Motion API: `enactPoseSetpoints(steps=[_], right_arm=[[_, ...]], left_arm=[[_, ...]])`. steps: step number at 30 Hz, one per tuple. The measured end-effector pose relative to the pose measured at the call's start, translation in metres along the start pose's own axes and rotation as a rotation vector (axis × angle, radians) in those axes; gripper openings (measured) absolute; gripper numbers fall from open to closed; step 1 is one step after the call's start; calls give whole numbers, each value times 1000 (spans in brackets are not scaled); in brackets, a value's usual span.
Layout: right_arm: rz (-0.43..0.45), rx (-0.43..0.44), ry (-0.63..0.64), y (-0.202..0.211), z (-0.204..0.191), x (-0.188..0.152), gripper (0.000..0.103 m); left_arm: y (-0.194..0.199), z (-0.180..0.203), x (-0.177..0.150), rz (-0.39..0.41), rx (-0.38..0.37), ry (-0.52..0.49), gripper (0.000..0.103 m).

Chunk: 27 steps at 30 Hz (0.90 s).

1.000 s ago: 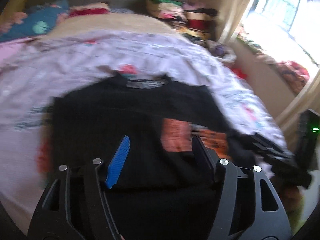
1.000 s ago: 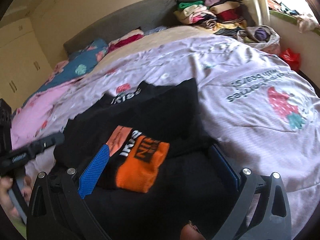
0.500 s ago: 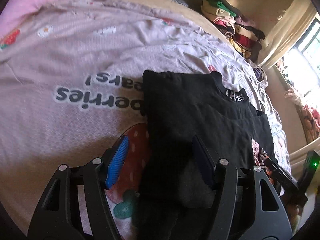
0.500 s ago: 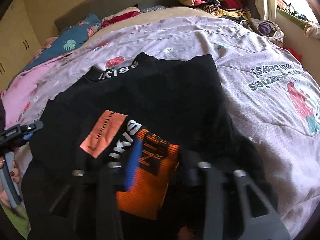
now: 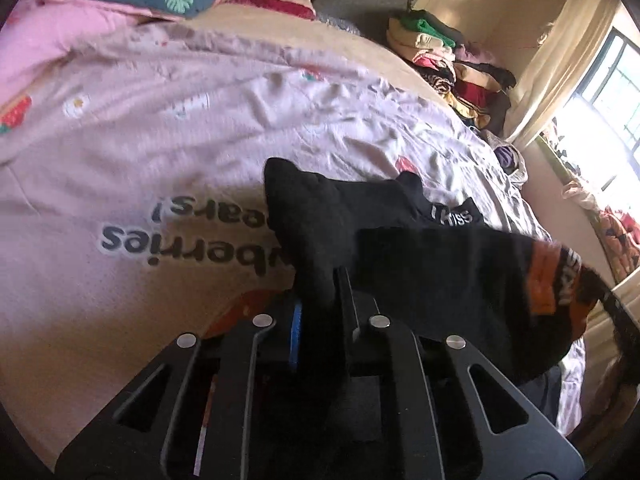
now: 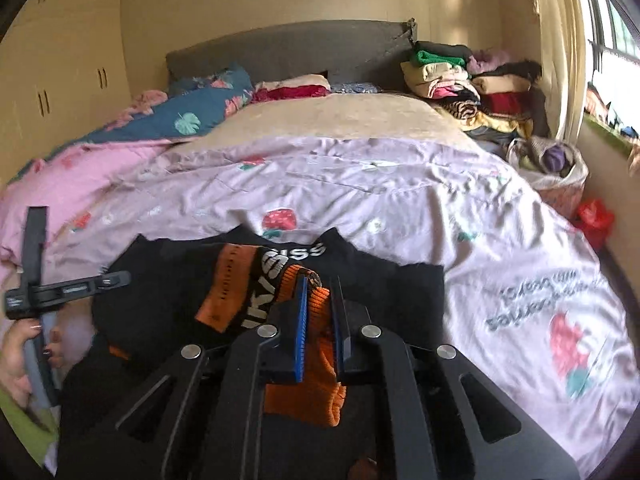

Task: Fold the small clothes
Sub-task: 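Pinch the laid orange cuff with the right tool while the left tool pinches the shirt side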

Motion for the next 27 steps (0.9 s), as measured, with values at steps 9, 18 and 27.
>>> enactPoseSetpoints(steps=[9,18,27], right_arm=[[-130,-48,-35,-39,8,-33,9],[-182,-75,-78,-45,20,-54,10],[-197,-118,-73,-49,27,-65,21]], left_arm=[[-13,-4,-4,-30,23,5,7],[-17,-2,-4,-25,23,-7,11],[-10,-5,0,-1,38,2,15]])
Point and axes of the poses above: each gripper's, at about its wrist camera, not at the fingertips, and y roughly against the way its jaws point, z to its right, x to its top, the point moved 6 cm from there along -y, roughly the way its jaws point, and after that the axes turned 6 degrees about y, right-handed, at the moved point
